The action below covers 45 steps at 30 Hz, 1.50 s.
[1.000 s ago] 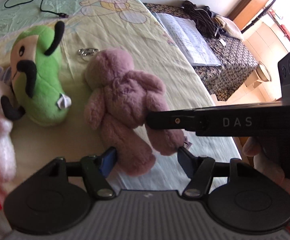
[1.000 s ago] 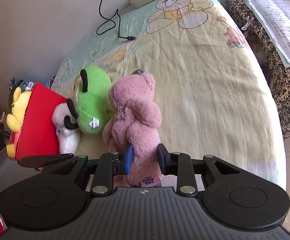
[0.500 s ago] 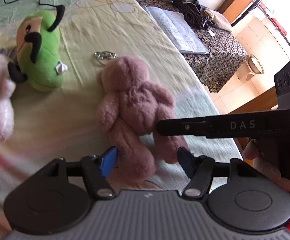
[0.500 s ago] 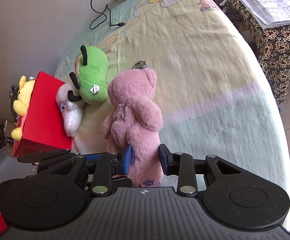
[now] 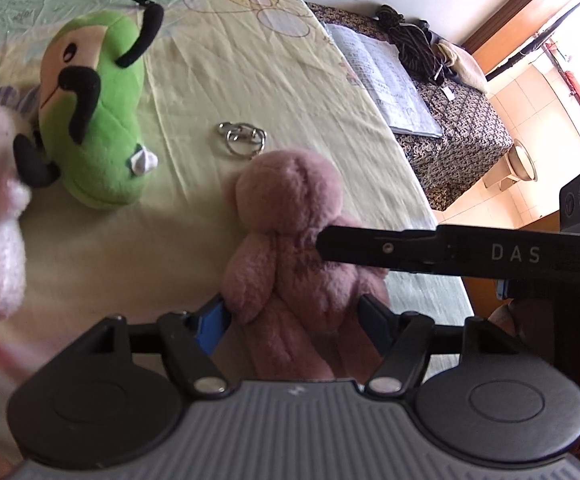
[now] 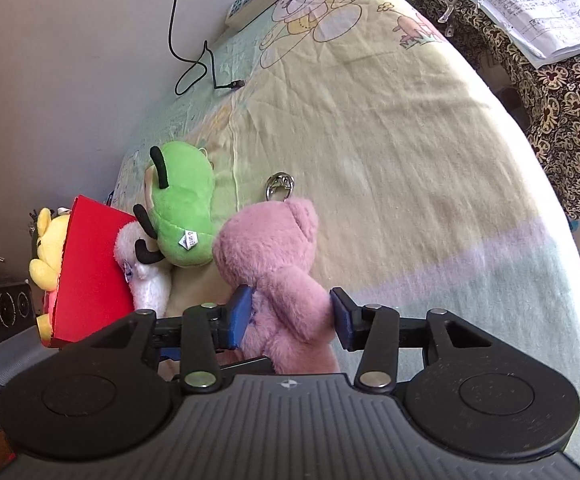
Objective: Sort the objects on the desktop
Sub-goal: 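Lift the teddy bear with both grippers and carry it over the red box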
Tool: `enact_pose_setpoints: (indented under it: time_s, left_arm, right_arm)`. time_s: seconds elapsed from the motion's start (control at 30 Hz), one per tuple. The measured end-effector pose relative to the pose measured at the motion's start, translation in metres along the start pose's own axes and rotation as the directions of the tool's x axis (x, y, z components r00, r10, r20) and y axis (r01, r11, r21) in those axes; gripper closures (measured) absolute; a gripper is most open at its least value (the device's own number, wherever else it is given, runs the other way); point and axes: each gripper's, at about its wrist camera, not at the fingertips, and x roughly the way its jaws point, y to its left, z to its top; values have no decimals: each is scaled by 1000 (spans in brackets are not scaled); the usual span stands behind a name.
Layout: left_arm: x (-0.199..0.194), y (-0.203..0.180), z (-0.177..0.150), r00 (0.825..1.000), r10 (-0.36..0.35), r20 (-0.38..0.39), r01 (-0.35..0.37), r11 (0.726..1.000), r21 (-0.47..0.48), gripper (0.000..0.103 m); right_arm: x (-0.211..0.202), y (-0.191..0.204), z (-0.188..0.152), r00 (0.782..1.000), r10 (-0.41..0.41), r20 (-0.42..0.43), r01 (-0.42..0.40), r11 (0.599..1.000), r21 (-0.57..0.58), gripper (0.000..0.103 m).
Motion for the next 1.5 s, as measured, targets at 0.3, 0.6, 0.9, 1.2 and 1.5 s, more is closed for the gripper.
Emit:
enact_pose_setpoints:
  time_s: [0.3,0.6,0.9,1.2,1.5]
  left_arm:
    - [-1,-1,-2,1000,-11,-12,11,1000,0,31]
    - [-23,-27,-13,999,-20,43,15,995,98,31]
    - [-77,-25,-26,983,-42,178,23,994,110,31]
    - [-152,1,-35,948,-76,310,31,989,148,31]
    - [-226,59,-56,915,-105,389,37,983,178,31]
  right_arm:
    - [3,0,-1,998,43,-51,-42,999,19,61]
    - [-25,4,-9,996,80,-41,-78,996,38,64]
    - [-49,40,-18,990,136,36,-136,991,-6,65]
    - [-61,108,-35,969,206,135,-197,977,-78,66]
    - [-45,188,-61,947,248,205,-221,965,-143,66]
